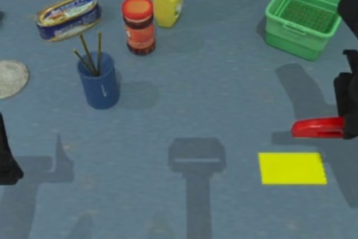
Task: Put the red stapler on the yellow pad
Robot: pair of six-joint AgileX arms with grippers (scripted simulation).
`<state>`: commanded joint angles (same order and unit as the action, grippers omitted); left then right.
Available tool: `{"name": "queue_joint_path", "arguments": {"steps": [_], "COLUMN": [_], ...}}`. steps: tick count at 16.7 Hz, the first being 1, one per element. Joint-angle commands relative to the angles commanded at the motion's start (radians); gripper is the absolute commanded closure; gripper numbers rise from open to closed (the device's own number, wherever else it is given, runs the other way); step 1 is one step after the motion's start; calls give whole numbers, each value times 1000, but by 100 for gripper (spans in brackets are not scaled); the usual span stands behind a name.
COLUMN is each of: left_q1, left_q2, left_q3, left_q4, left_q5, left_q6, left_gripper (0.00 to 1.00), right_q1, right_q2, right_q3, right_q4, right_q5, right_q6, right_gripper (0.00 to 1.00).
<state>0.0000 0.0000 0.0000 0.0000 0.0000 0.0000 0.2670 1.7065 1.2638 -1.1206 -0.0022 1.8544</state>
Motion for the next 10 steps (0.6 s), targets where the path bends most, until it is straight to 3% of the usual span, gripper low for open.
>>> {"name": "queue_joint_path", "arguments": {"steps": [6, 10], "left_q1": [0, 0], "left_q2": [0, 0], "left_q3": [0, 0], "left_q4": [0, 0], "left_q5": [0, 0], "left_q6": [0, 0], "left_gripper": [0, 0], "right_q1": [-3, 18], "right_q2": [2, 52], "right_q3": [-1, -67], "right_q4": [3, 117], "right_q5": [-1, 0], "right_q6": [5, 27], "right_gripper": [100, 100]}}
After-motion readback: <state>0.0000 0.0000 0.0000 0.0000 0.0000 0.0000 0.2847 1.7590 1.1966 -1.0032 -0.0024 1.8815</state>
